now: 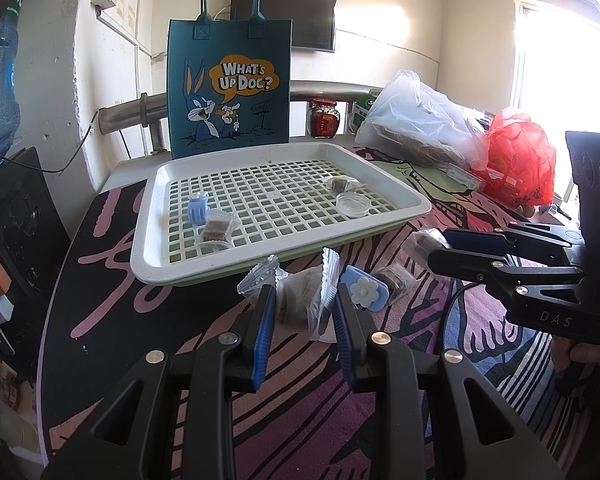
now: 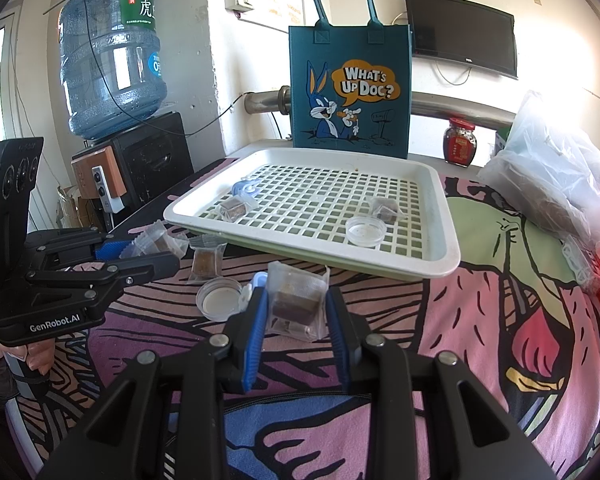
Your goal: Organize objects
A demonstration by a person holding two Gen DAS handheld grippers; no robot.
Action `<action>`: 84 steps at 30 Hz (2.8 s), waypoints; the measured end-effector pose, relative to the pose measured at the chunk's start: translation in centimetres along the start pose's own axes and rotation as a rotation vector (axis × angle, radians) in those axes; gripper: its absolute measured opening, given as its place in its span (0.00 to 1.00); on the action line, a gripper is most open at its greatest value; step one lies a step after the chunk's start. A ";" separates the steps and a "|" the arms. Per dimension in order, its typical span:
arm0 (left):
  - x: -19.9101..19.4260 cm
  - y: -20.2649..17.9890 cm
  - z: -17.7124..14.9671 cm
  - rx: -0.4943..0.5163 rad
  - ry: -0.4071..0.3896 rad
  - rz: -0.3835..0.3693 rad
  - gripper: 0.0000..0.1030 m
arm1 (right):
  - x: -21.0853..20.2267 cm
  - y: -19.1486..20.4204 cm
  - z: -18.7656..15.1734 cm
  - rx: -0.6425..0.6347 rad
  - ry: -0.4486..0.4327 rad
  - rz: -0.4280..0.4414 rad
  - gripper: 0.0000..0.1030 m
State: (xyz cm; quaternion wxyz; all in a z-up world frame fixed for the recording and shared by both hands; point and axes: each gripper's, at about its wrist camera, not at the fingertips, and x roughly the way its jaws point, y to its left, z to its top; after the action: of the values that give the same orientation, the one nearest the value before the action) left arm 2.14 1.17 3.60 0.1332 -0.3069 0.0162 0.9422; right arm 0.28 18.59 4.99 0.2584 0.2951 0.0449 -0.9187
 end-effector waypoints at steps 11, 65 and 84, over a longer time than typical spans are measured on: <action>0.0 0.0 0.0 0.000 0.000 0.000 0.26 | 0.0 0.0 0.0 0.000 0.000 0.001 0.28; 9.0 8.7 4.6 -0.124 0.167 0.156 0.29 | 9.6 -8.2 5.4 0.078 0.170 -0.105 0.31; 1.0 5.6 1.7 -0.197 0.077 -0.048 0.84 | 0.1 -3.2 3.2 0.038 0.049 0.048 0.54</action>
State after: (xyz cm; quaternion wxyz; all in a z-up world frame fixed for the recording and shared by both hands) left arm -1.09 -3.84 4.07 0.1243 -0.3549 -0.0789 0.9233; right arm -3.03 20.60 7.35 0.2736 0.3233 0.0266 -0.9055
